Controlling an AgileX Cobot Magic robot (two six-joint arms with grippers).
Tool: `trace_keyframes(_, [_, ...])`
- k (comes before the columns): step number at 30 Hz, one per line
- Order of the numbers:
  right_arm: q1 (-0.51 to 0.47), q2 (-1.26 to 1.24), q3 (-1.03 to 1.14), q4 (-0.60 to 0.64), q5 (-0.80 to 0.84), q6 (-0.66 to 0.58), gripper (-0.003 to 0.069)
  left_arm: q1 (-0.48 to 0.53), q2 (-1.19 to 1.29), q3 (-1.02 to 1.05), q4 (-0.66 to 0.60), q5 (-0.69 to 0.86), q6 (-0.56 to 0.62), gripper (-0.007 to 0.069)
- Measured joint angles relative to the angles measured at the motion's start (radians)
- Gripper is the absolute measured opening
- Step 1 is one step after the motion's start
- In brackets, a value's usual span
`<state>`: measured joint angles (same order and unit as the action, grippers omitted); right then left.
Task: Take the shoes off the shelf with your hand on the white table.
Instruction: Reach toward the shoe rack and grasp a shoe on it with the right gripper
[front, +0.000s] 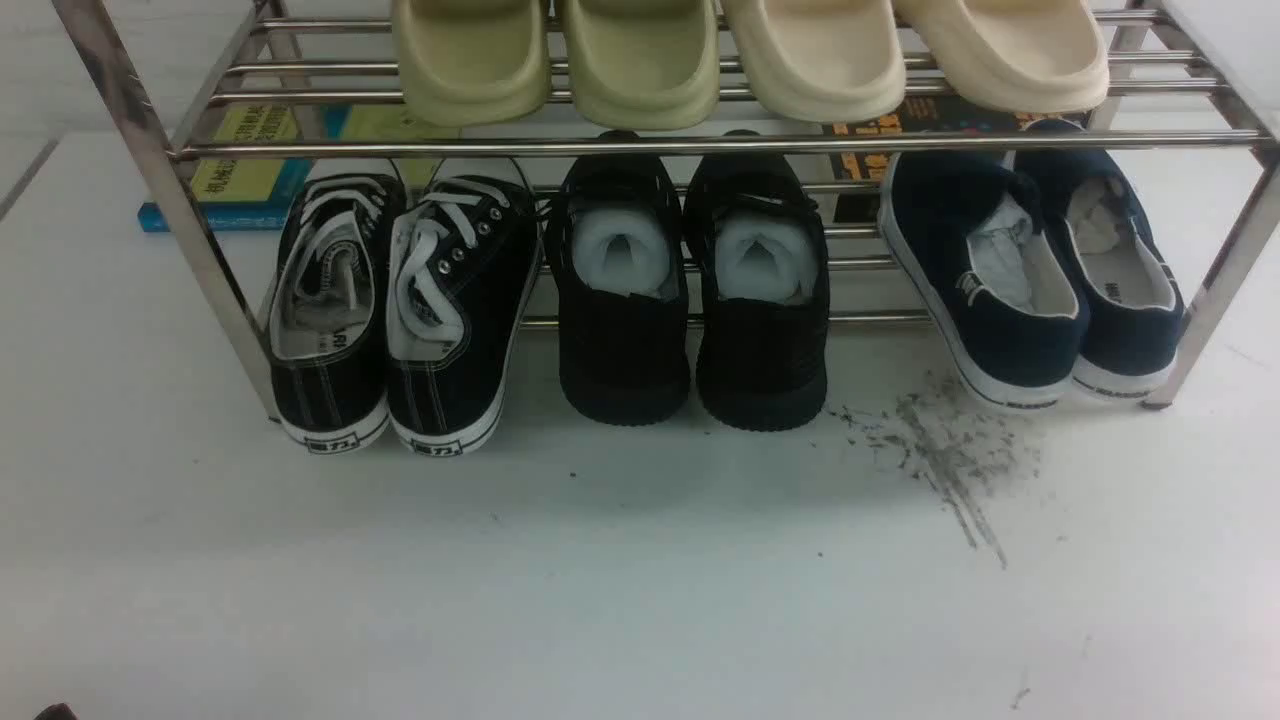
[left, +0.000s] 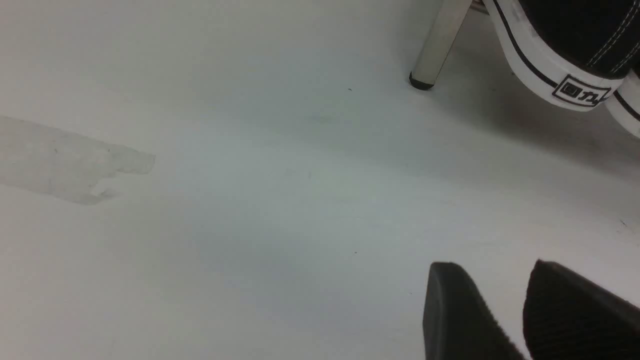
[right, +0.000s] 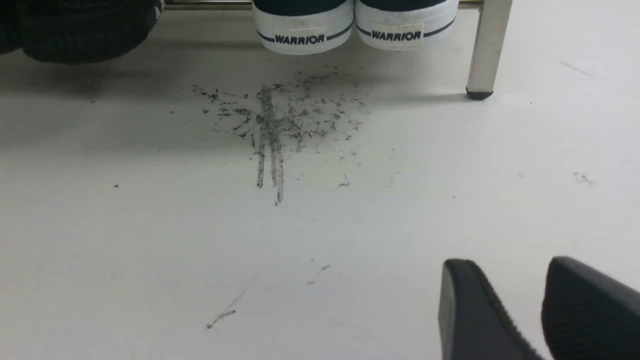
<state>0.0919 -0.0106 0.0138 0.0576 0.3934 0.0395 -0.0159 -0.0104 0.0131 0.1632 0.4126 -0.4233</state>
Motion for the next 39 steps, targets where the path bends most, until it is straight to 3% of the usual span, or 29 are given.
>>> trace_keyframes(30, [0.000, 0.000, 0.000, -0.003, 0.000, 0.000, 0.0240, 0.000, 0.000, 0.000, 0.000, 0.000, 0.001, 0.0239])
trace_keyframes(39, [0.000, 0.000, 0.000, -0.155, 0.000, -0.004, 0.0240, 0.000, 0.000, 0.000, 0.000, 0.000, 0.001, 0.0239])
